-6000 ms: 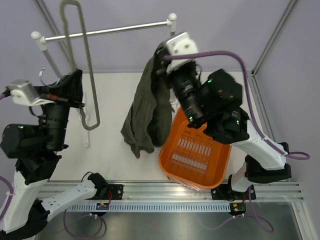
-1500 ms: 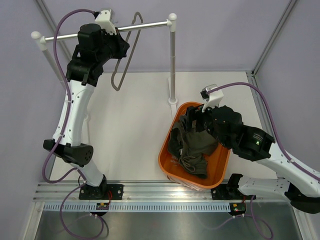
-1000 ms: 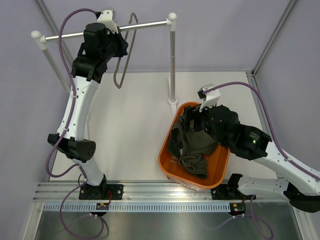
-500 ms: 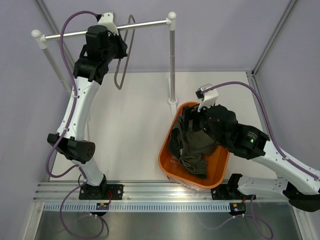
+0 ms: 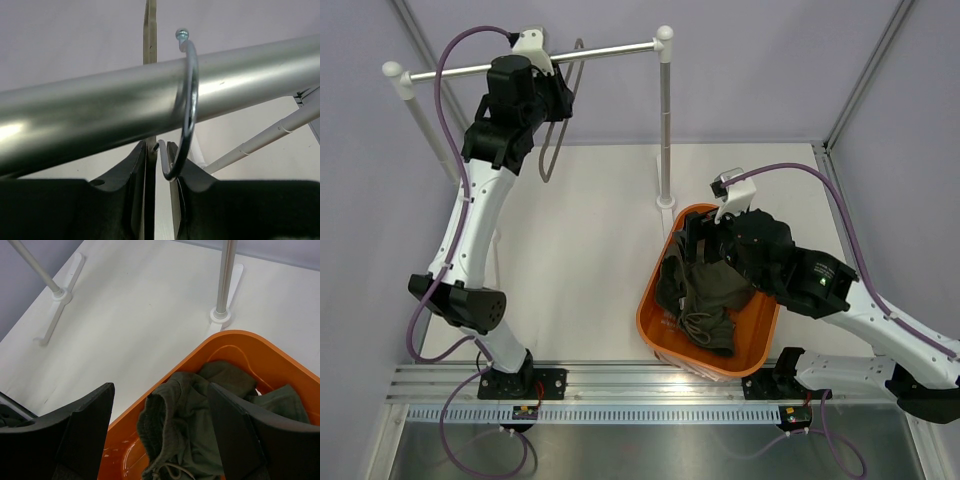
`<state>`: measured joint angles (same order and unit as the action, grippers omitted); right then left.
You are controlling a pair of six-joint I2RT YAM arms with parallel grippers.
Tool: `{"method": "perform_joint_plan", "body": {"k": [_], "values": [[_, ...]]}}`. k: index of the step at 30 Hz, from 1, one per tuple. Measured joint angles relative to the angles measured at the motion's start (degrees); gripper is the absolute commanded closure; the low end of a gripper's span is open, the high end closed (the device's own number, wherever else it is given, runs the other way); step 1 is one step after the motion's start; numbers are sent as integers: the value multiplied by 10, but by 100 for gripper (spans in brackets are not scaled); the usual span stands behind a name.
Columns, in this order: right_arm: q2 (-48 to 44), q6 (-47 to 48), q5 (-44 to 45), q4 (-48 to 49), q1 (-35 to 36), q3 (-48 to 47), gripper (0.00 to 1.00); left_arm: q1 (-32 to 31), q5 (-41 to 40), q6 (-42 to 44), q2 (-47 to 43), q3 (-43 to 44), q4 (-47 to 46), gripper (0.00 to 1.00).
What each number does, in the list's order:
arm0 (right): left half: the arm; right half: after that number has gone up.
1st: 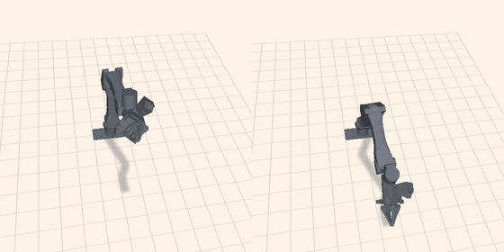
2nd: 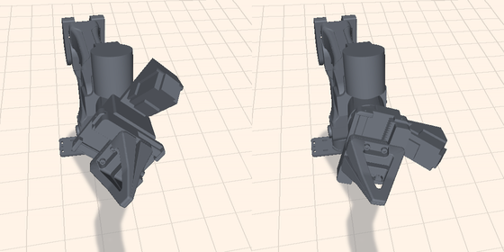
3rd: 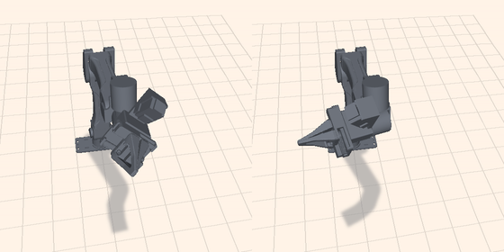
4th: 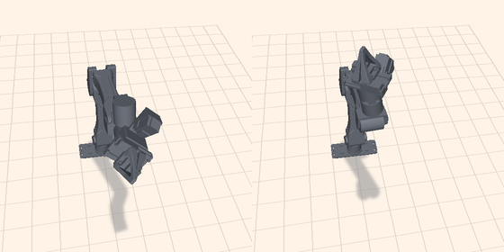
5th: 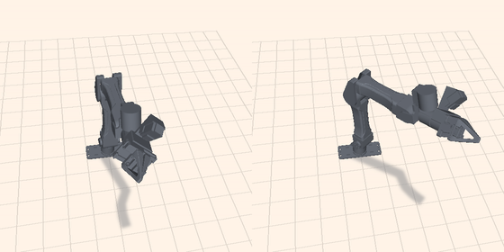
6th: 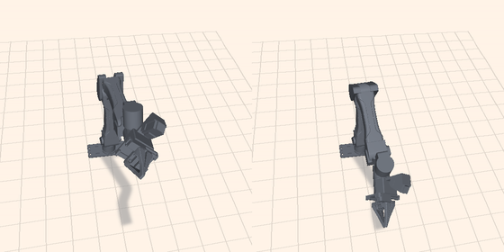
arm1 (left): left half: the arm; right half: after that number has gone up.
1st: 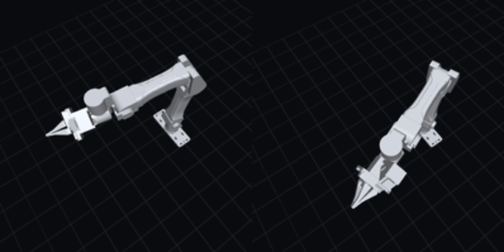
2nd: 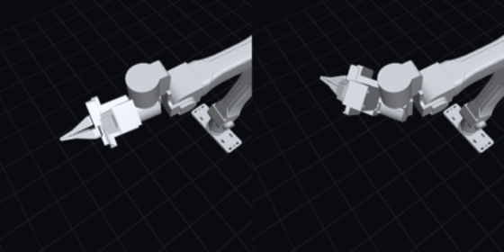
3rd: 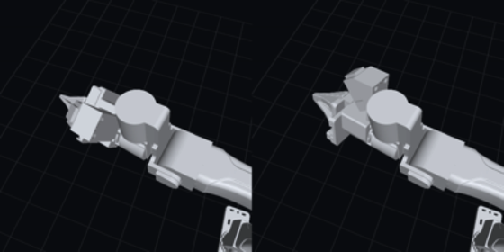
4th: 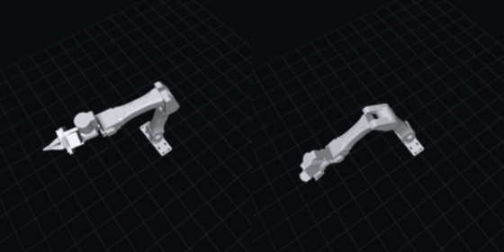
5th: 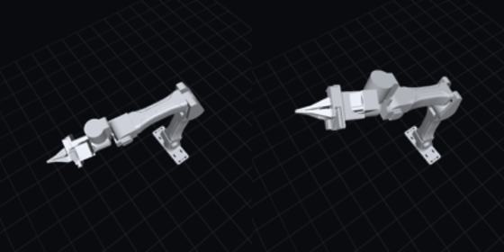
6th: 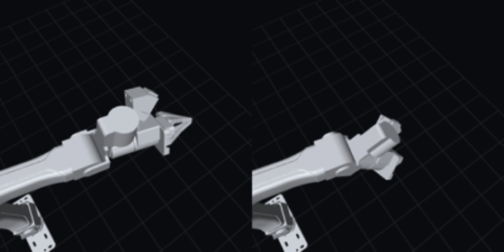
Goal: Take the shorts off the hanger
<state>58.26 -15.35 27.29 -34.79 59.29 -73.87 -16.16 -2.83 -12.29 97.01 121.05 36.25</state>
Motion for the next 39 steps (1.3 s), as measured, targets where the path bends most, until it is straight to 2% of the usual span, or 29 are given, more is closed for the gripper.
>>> {"method": "perform_joint_plan", "body": {"k": [12, 19, 24, 26, 31, 35, 39], "values": [[9, -5, -1, 0, 0, 0, 17, 0, -15, 4, -47, -29, -1, 53], [9, -9, -5, 0, 0, 0, 17, 0, -35, 4, -116, -79, -9, 46], [9, -9, -5, -2, 0, 0, 16, -7, -33, 6, -157, -82, -7, 41], [9, -9, -5, -2, 0, 0, 15, -17, -31, 9, -172, -80, 0, 41], [5, -9, -5, -4, 0, 0, 14, -90, -36, 22, -203, -83, 26, 41], [-14, -13, -7, -10, 0, 0, 11, -137, -40, 23, -266, -154, 38, 40], [-55, -16, -10, -12, 0, 0, 0, -166, -42, 22, -336, -222, 53, 40]]}}
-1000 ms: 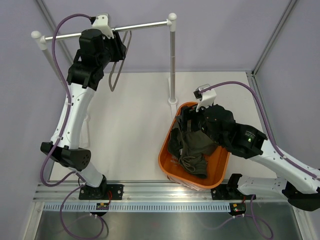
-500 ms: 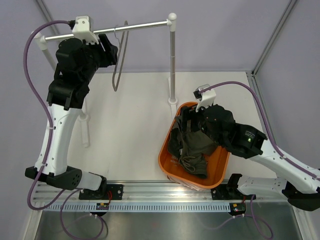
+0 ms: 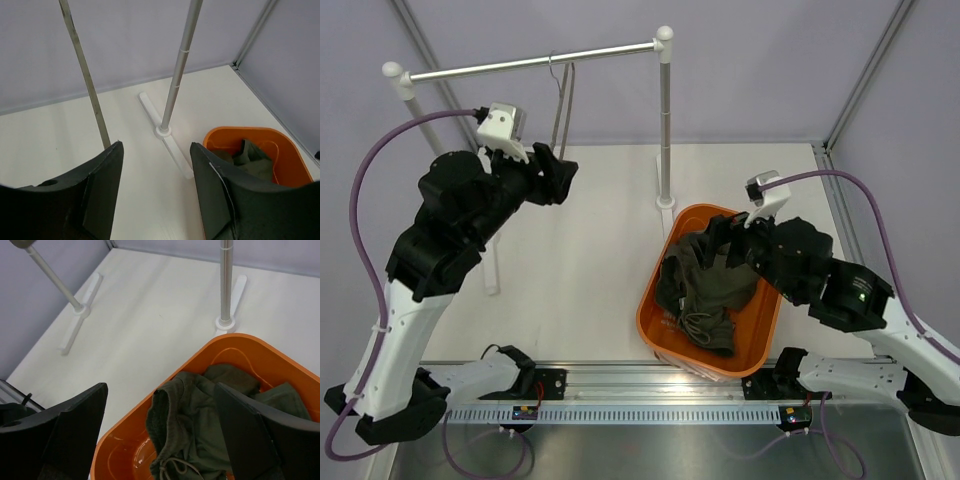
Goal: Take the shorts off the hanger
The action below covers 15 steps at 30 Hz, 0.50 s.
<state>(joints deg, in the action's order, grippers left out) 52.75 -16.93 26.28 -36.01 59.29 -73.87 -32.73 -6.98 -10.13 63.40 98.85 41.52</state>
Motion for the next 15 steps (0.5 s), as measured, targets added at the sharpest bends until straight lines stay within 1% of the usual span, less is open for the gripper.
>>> {"method": "perform_joint_plan", "body": {"k": [4, 9, 15], "values": [[-43, -3, 6, -4, 0, 0, 0, -14, 2, -3, -60, -61, 1, 40], [-87, -10, 20, -4, 0, 9, 1, -15, 14, -9, -121, -149, 0, 40], [-112, -21, 48, -5, 0, 40, 1, -15, 25, -9, -159, -211, 3, 40]]}}
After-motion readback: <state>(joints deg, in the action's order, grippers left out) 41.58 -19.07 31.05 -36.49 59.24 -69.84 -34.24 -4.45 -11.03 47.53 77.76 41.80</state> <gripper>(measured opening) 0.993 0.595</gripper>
